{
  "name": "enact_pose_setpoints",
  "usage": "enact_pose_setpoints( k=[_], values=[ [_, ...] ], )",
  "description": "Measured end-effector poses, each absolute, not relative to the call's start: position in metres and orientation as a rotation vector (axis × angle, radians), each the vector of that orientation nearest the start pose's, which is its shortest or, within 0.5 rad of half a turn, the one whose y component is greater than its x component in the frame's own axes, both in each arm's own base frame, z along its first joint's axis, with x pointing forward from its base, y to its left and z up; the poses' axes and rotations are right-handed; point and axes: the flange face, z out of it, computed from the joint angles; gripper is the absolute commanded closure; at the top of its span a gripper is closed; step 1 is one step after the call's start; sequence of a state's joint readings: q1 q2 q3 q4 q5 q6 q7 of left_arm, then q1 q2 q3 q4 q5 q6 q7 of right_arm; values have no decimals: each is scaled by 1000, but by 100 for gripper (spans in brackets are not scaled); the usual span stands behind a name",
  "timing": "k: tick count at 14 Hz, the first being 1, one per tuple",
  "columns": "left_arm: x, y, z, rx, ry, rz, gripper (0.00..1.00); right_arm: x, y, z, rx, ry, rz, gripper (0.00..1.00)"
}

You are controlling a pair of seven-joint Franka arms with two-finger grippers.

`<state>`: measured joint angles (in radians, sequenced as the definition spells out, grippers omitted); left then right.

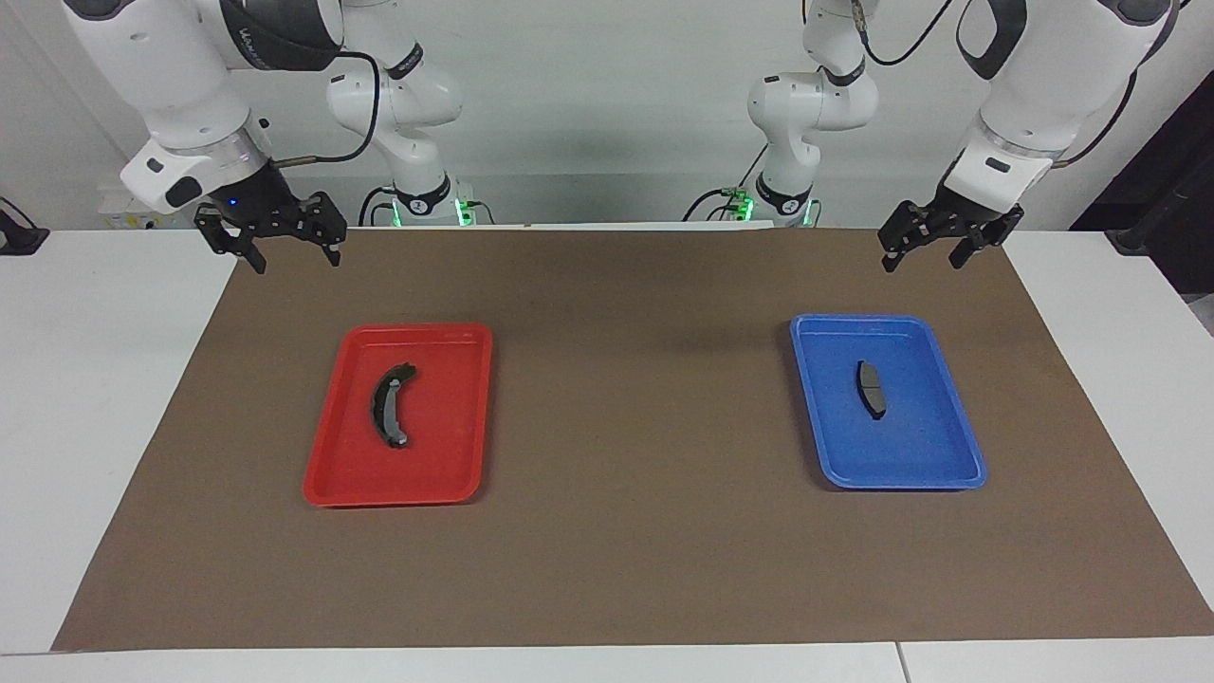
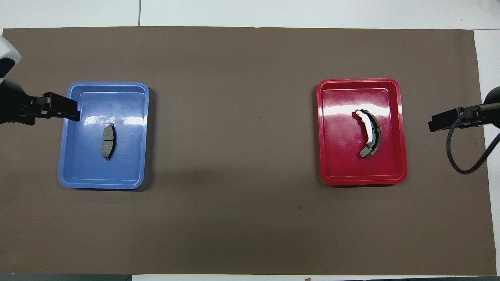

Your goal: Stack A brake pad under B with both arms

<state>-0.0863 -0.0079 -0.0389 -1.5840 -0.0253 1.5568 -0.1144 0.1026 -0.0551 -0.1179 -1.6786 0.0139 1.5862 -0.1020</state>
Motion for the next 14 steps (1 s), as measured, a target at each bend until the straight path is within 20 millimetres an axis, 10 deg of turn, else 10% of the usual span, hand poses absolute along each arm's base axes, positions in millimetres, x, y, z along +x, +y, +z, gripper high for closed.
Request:
enact_pose_setpoints(
  k=[14],
  values=[
    [549, -46, 598, -3160, 81, 105, 0, 537, -6, 604, -3116, -142, 60, 1]
  ],
)
